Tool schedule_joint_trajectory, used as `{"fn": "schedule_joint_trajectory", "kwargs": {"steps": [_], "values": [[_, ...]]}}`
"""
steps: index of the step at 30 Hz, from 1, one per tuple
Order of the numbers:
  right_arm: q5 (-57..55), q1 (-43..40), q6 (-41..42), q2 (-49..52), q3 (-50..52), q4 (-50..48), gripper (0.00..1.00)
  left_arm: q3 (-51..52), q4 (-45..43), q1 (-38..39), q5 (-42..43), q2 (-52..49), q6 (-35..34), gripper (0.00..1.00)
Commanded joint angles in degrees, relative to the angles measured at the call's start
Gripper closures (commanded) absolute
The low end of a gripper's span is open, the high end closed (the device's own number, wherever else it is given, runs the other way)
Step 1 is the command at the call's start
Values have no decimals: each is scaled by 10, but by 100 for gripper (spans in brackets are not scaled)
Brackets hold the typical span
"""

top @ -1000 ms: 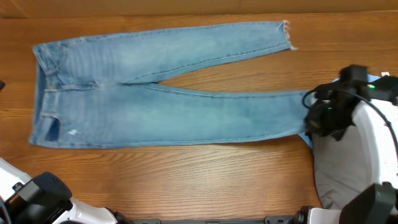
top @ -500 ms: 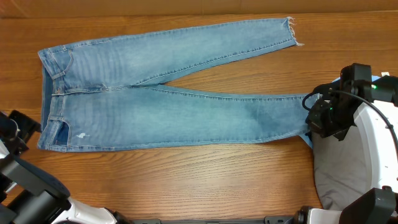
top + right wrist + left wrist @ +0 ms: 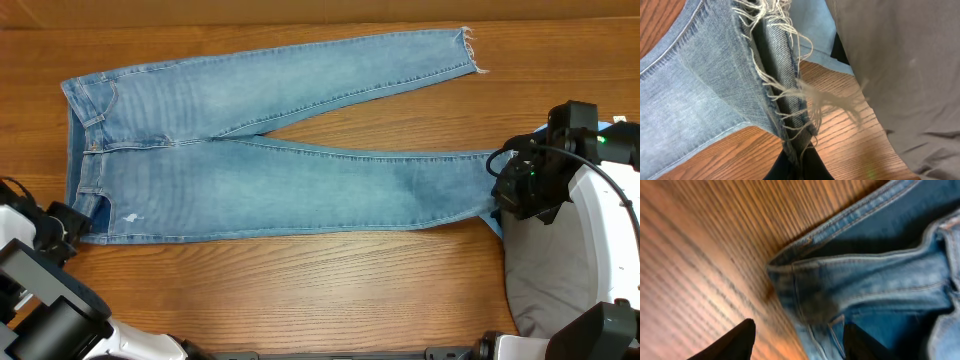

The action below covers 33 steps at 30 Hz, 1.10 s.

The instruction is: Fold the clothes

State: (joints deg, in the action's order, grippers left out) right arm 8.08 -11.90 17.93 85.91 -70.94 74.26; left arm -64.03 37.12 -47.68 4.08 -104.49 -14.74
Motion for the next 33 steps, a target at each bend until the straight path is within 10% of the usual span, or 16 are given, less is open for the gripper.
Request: {"fn": "schedule_joint_trajectory", "kwargs": {"steps": [1, 12, 16, 26, 30, 33], "values": [[-3, 3, -4, -1, -8, -4, 96, 25, -23, -2, 6, -2, -8, 44], [-3, 3, -4, -1, -8, -4, 96, 28, -58, -2, -2, -2, 6, 61], [-3, 3, -4, -1, -8, -4, 96, 28, -52, -2, 2, -2, 6, 96], [-3, 3, -4, -47, -42, 5, 96, 18, 46, -23, 2, 32, -17, 96], [-3, 3, -4, -60, -46, 4, 96, 19, 61, -23, -12, 40, -16, 48], [-3, 3, -4, -59, -46, 5, 96, 25, 64, -23, -40, 39, -21, 39]]}}
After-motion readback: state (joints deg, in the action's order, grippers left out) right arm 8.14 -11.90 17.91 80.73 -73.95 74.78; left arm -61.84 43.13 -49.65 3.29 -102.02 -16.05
